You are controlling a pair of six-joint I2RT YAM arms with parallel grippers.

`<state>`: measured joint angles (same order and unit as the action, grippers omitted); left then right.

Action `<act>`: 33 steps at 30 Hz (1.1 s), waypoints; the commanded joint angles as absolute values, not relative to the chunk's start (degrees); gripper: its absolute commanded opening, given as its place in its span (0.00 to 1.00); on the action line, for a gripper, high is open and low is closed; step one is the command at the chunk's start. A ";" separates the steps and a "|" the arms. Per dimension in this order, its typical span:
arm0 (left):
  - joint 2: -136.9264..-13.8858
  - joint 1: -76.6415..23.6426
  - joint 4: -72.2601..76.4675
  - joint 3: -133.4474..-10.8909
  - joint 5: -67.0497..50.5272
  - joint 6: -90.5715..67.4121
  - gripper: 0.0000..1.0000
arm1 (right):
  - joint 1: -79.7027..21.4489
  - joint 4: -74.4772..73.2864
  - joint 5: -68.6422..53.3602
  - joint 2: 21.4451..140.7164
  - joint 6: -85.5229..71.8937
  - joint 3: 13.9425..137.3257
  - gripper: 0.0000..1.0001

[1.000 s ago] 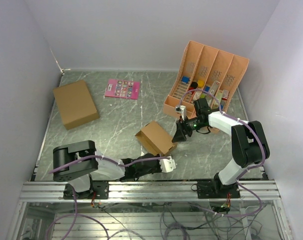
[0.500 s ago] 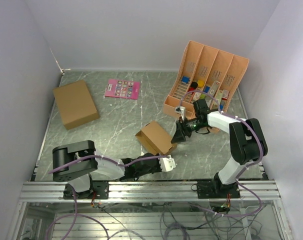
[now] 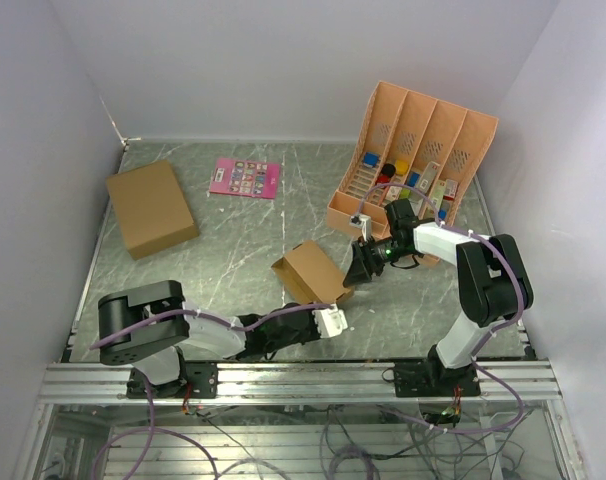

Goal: Fold the paper box

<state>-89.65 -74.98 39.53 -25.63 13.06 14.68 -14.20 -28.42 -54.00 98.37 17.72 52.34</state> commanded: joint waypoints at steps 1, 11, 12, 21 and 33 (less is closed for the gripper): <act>-87.84 -74.45 41.11 -24.62 12.44 12.59 0.07 | -13.89 -27.18 -50.24 99.58 17.83 52.65 0.43; -86.66 -73.84 41.90 -23.47 12.56 11.09 0.07 | -13.89 -26.90 -49.02 99.91 17.64 52.65 0.43; -86.64 -73.73 42.00 -23.39 12.45 10.89 0.07 | -13.93 -26.90 -48.98 99.99 17.63 52.65 0.43; -86.84 -72.85 42.78 -22.86 12.15 8.33 0.07 | -14.15 -26.83 -47.72 100.45 17.54 52.78 0.43; -86.53 -72.55 43.98 -21.56 12.13 6.86 0.07 | -14.38 -26.84 -46.94 100.81 17.41 52.91 0.43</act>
